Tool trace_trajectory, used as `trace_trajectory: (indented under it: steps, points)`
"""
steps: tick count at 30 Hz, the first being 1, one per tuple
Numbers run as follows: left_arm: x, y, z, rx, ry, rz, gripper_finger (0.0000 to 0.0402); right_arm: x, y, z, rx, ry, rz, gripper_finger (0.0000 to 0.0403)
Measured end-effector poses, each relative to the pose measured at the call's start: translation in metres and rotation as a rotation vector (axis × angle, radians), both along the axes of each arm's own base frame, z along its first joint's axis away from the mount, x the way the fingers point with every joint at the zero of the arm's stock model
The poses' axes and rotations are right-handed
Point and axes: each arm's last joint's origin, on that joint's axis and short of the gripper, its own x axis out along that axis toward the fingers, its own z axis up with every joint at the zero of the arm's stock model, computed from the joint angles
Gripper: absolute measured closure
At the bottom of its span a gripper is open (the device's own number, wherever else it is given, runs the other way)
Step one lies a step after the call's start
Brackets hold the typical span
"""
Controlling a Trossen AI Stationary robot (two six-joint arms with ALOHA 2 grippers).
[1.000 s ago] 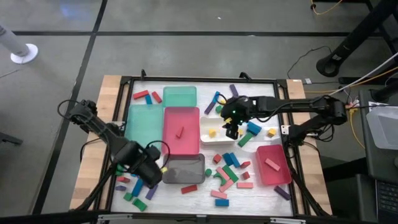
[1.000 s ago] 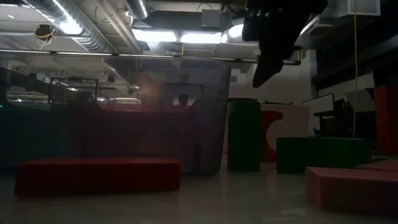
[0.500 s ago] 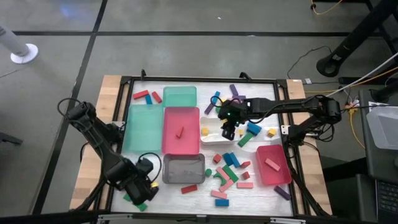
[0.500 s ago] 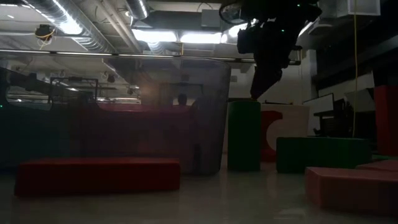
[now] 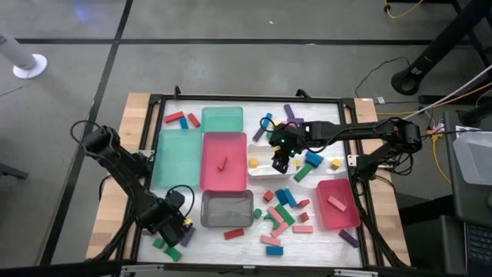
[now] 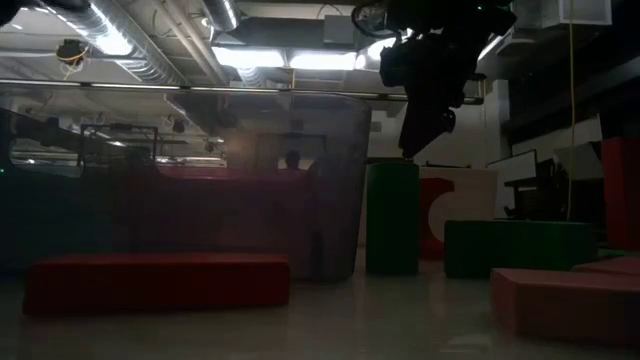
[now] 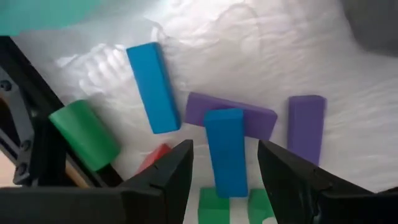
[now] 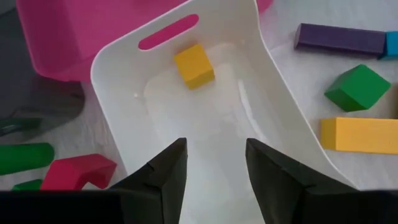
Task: Sort blocks
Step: Put the blue block into the black bin
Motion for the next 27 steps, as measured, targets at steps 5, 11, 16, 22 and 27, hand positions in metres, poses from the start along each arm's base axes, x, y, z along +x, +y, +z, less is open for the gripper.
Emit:
trace_trajectory:
  steps: [5, 11, 16, 22, 27]
  points:
    - [0.001, -0.001, -0.014, -0.047, -0.027, -0.001, 0.0233, 0.000, 0.000, 0.000, 0.001, 0.000, 0.000, 0.0237]
    - [-0.001, 0.000, -0.028, -0.073, -0.038, -0.001, 0.0233, 0.000, 0.000, 0.000, 0.001, 0.000, 0.000, 0.0237]
    - [-0.003, 0.002, -0.035, -0.077, -0.010, -0.001, 0.0233, 0.000, 0.000, 0.000, 0.004, 0.000, 0.002, 0.0237]
    - [-0.004, 0.002, -0.043, -0.106, -0.034, -0.002, 0.0233, 0.000, 0.000, 0.000, 0.004, 0.000, 0.002, 0.0237]
    - [-0.004, 0.003, -0.052, -0.126, -0.049, -0.002, 0.0233, 0.000, 0.000, 0.000, 0.003, 0.000, 0.001, 0.0237]
